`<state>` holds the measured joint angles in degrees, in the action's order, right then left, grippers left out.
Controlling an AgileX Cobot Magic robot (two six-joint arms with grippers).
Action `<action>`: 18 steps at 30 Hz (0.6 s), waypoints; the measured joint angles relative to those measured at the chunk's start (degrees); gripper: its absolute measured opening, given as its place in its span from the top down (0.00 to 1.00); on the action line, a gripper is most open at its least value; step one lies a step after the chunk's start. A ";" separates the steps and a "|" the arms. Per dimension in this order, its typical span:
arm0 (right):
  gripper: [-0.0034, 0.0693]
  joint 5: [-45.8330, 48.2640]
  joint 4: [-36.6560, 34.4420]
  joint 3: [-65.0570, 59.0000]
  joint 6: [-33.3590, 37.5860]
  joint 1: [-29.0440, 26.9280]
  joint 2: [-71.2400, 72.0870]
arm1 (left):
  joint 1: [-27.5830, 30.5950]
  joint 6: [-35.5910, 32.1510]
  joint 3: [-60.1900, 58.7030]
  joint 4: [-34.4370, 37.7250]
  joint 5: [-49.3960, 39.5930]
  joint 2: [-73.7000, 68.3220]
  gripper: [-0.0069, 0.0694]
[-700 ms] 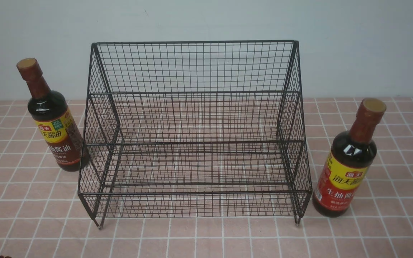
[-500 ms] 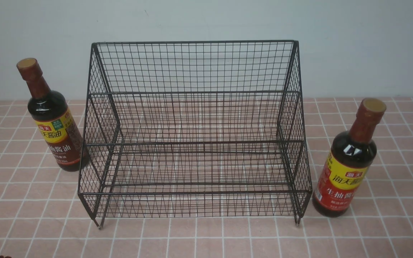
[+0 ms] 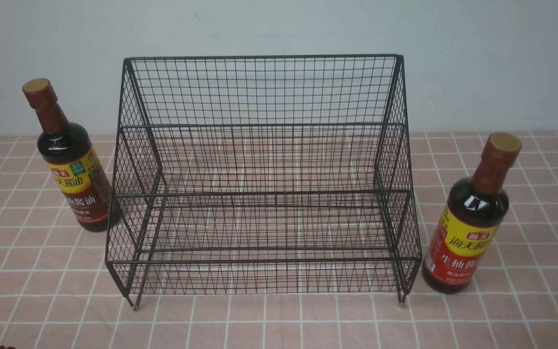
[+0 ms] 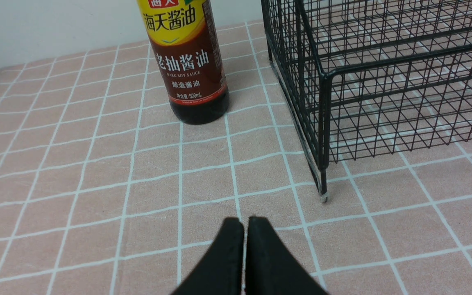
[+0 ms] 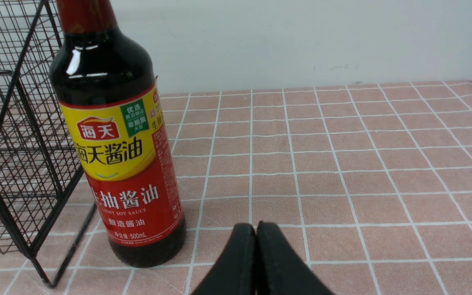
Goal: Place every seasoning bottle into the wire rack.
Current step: Use the right arm to grab the condiment bottle closest to it
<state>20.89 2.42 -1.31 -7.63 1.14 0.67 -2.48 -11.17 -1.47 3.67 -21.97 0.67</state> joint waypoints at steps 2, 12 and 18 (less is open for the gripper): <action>0.97 0.00 0.00 0.00 0.00 0.00 0.00 | 0.00 0.00 0.00 0.00 0.00 0.00 0.92; 0.97 -1.62 -1.92 -0.14 0.00 0.00 0.00 | 0.00 0.00 0.00 0.00 0.00 0.00 0.92; 0.97 -14.13 -15.02 -0.25 -2.20 0.00 0.00 | 0.00 0.00 0.00 0.00 0.00 0.00 0.92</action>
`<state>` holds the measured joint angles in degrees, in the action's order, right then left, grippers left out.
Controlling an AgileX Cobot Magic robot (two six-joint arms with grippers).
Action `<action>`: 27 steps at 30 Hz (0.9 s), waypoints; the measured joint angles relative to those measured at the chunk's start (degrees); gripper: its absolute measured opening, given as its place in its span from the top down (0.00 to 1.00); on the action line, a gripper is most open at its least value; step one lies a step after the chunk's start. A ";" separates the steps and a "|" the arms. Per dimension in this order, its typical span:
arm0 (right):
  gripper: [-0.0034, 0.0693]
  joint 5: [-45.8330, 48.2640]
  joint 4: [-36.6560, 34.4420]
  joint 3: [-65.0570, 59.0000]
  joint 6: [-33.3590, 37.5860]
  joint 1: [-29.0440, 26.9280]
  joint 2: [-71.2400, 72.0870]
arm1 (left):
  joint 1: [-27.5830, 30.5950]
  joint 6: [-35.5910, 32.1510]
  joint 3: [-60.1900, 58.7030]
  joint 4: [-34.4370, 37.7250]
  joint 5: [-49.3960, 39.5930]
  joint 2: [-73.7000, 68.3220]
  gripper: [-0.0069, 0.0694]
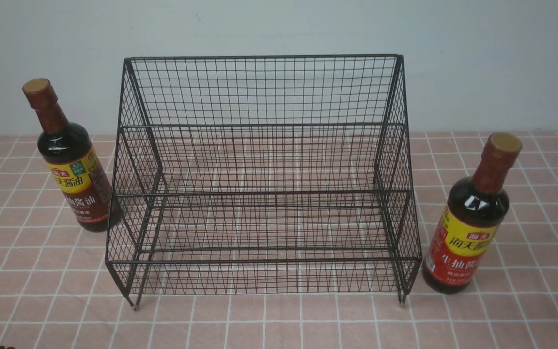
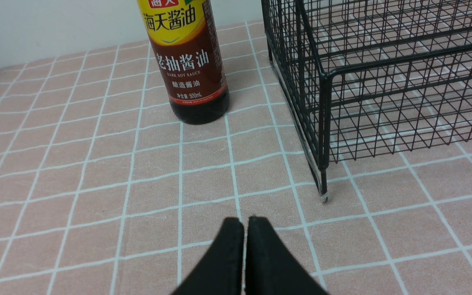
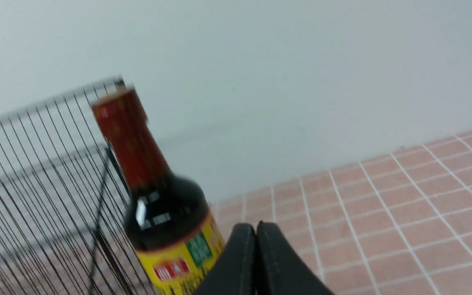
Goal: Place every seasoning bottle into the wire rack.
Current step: Use the right arm to grab the condiment bottle closest to it
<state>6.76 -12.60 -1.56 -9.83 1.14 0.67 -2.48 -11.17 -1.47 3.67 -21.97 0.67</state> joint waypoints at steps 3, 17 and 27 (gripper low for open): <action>0.97 -3.71 -7.99 0.00 -2.08 0.00 0.00 | 0.00 0.00 0.00 0.00 0.00 0.00 0.92; 0.97 -8.16 -8.03 5.36 -1.31 0.06 -0.62 | 0.00 0.00 0.00 0.00 0.00 0.00 0.92; 0.90 0.27 7.11 26.10 -0.05 0.06 -20.54 | 0.00 0.00 0.00 0.00 0.00 0.00 0.92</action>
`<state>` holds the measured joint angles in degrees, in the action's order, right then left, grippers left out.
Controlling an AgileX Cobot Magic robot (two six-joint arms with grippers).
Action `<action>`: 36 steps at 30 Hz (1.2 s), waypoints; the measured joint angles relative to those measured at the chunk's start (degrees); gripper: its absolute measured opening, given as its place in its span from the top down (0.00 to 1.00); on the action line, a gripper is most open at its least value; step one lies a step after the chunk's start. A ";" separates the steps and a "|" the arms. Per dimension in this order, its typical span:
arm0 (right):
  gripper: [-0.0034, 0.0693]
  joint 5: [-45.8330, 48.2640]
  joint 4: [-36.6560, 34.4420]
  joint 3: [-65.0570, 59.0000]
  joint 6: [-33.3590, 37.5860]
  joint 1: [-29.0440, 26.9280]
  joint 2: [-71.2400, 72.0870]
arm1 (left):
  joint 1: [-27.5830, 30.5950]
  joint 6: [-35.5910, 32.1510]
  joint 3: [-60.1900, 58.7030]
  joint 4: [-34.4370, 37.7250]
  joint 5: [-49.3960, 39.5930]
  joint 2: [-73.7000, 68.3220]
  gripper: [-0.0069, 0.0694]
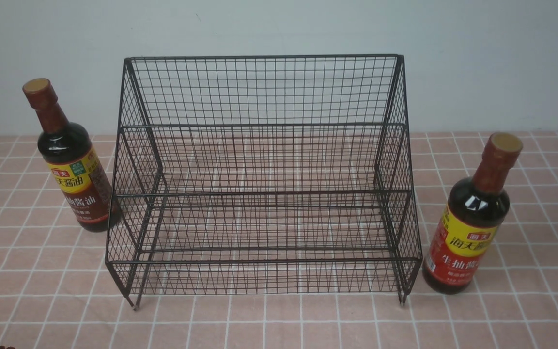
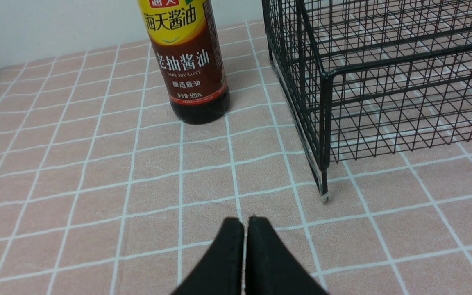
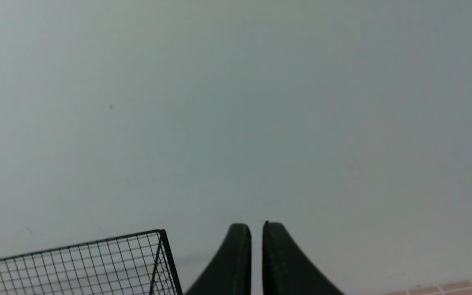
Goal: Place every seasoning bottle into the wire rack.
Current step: Use the right arm to grab the condiment bottle closest to it
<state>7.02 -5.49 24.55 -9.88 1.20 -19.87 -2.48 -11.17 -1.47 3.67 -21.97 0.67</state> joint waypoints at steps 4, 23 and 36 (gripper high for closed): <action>0.78 3.60 1.54 7.30 0.85 0.00 -9.92 | 0.00 0.00 0.00 0.00 0.00 0.00 0.92; 0.18 7.89 -0.03 21.12 9.88 13.18 -37.22 | 0.00 0.00 0.00 0.00 0.00 0.00 0.92; 0.17 4.09 -0.03 21.30 10.20 13.77 -47.07 | 0.00 0.00 0.00 0.00 0.00 0.00 0.92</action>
<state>11.12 -5.52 45.84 0.33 14.97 -66.94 -2.48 -11.17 -1.47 3.67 -21.97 0.67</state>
